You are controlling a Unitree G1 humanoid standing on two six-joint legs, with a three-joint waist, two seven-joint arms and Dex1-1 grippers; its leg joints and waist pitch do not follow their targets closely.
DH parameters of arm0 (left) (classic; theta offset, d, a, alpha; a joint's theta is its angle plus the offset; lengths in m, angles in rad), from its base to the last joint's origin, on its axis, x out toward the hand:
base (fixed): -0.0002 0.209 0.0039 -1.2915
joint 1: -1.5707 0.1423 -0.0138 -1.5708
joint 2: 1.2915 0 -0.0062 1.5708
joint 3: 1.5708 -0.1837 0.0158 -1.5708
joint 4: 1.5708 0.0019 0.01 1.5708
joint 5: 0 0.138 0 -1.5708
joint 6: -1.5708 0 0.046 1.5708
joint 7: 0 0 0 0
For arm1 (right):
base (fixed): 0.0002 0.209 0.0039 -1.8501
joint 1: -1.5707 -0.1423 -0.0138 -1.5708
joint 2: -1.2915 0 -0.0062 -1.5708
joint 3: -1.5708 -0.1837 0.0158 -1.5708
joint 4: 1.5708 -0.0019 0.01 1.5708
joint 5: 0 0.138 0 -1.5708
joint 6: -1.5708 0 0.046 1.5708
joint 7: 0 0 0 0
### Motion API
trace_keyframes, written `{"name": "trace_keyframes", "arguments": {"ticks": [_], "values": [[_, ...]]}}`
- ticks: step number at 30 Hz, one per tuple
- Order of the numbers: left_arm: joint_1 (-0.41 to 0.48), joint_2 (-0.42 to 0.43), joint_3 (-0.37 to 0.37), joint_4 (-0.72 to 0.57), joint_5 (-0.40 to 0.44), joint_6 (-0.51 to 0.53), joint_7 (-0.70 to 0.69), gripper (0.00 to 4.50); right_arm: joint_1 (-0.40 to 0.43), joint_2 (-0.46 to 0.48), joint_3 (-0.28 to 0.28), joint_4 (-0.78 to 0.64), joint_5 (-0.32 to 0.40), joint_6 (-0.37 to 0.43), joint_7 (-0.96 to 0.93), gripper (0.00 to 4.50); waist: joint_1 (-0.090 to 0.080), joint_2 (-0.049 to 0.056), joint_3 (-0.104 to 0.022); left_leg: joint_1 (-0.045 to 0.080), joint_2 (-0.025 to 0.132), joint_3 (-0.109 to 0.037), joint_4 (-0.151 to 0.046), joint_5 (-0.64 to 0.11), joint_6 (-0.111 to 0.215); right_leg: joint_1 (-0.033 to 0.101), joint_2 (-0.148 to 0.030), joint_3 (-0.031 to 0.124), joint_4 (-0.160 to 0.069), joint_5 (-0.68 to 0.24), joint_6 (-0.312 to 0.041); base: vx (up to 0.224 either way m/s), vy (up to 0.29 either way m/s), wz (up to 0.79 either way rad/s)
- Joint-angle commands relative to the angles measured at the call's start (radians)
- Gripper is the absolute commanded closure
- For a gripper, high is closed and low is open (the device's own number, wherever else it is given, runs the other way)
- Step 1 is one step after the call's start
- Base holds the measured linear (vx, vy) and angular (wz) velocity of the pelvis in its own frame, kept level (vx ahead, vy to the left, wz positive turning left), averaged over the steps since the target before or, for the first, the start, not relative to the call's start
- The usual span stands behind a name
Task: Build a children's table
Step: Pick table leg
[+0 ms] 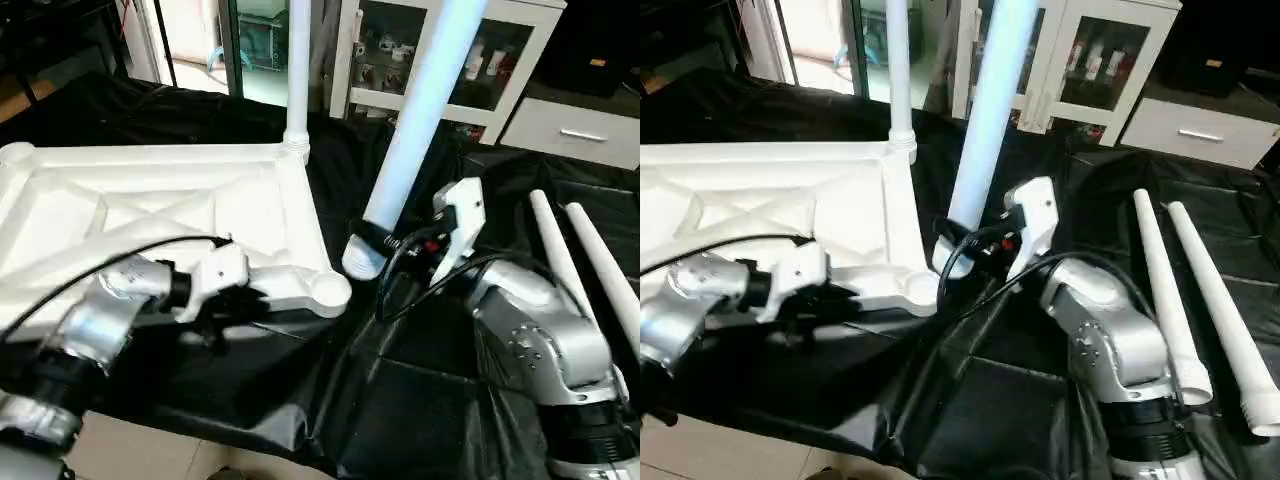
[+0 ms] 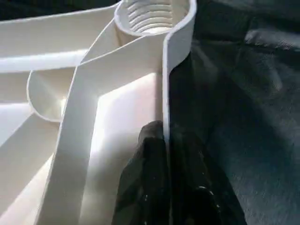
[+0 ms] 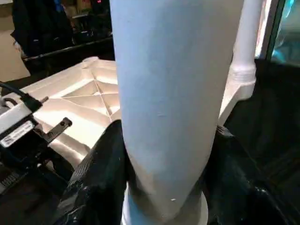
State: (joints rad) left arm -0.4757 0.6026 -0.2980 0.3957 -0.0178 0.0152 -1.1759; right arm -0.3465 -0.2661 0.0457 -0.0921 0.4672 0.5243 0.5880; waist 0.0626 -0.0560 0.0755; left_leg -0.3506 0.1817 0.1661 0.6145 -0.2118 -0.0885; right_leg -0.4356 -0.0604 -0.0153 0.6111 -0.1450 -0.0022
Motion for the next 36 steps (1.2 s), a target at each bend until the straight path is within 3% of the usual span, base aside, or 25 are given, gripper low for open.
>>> {"name": "trace_keyframes", "arguments": {"ticks": [1,3,7,9,15,19,20,22,23,36], "values": [[0.04,-0.026,-0.056,0.003,0.011,0.007,0.0,4.49,-0.01,0.001,-0.021,0.007,0.018,0.013,0.005,2.62,0.001,0.006,-0.065,0.001,0.032,-0.004,-0.092,-0.228,-0.016,0.049,-0.062,0.032,-0.067,-0.34,-0.165,0.0,0.0,0.0],[0.058,-0.043,-0.057,-0.04,-0.004,0.029,0.001,4.49,-0.014,0.009,-0.016,0.023,0.022,0.021,0.009,2.62,0.0,-0.001,-0.062,-0.002,0.033,-0.005,-0.094,-0.23,-0.013,0.05,-0.063,0.033,-0.07,-0.371,-0.155,0.0,0.0,0.0],[0.074,-0.063,-0.059,-0.096,-0.013,0.053,-0.007,4.49,-0.013,0.004,0.008,0.061,0.015,0.024,0.038,2.62,0.0,-0.004,-0.062,0.001,0.035,-0.003,-0.093,-0.219,-0.007,0.047,-0.064,0.034,-0.071,-0.372,-0.156,0.0,0.0,0.0],[0.075,-0.064,-0.067,-0.104,-0.006,0.043,-0.017,4.49,-0.015,0.001,0.021,0.073,0.008,0.023,0.051,2.62,0.003,-0.012,-0.059,-0.001,0.033,-0.002,-0.094,-0.219,0.003,0.046,-0.065,0.034,-0.077,-0.414,-0.138,0.0,0.0,0.0],[0.079,-0.066,-0.074,-0.12,-0.001,0.04,-0.017,4.49,-0.012,-0.005,0.042,0.071,-0.003,0.029,0.065,2.62,0.004,-0.011,-0.056,-0.002,0.033,-0.004,-0.096,-0.223,0.004,0.042,-0.065,0.034,-0.081,-0.462,-0.11,0.0,0.0,0.0],[0.089,-0.065,-0.07,-0.149,0.007,0.058,-0.022,4.49,-0.003,-0.016,0.059,0.069,-0.01,0.045,0.085,2.62,0.005,-0.012,-0.057,-0.003,0.034,-0.004,-0.096,-0.212,0.008,0.043,-0.064,0.033,-0.078,-0.433,-0.116,0.0,0.0,0.0],[0.09,-0.064,-0.071,-0.151,0.008,0.058,-0.023,4.49,0.001,-0.021,0.065,0.067,-0.011,0.047,0.092,2.62,0.005,-0.016,-0.058,-0.003,0.034,-0.003,-0.095,-0.207,0.01,0.043,-0.064,0.034,-0.078,-0.426,-0.118,0.0,0.0,0.0],[0.09,-0.063,-0.071,-0.152,0.011,0.058,-0.023,4.49,0.005,-0.027,0.072,0.067,-0.013,0.046,0.1,2.62,0.008,-0.014,-0.059,-0.002,0.033,-0.001,-0.094,-0.189,0.015,0.044,-0.063,0.034,-0.074,-0.39,-0.127,0.0,0.0,0.0],[0.089,-0.062,-0.072,-0.151,0.013,0.053,-0.024,4.49,0.008,-0.032,0.077,0.072,-0.021,0.041,0.105,2.62,0.009,-0.02,-0.059,-0.003,0.033,0.0,-0.094,-0.184,0.019,0.045,-0.063,0.034,-0.074,-0.384,-0.128,0.0,0.0,0.0],[0.098,-0.069,-0.065,-0.167,0.013,0.048,-0.022,4.49,0.014,-0.043,0.108,0.134,-0.073,-0.002,0.131,2.62,0.017,-0.021,-0.061,-0.003,0.035,-0.001,-0.097,-0.196,0.011,0.046,-0.065,0.034,-0.077,-0.406,-0.121,0.0,0.0,0.0]]}}
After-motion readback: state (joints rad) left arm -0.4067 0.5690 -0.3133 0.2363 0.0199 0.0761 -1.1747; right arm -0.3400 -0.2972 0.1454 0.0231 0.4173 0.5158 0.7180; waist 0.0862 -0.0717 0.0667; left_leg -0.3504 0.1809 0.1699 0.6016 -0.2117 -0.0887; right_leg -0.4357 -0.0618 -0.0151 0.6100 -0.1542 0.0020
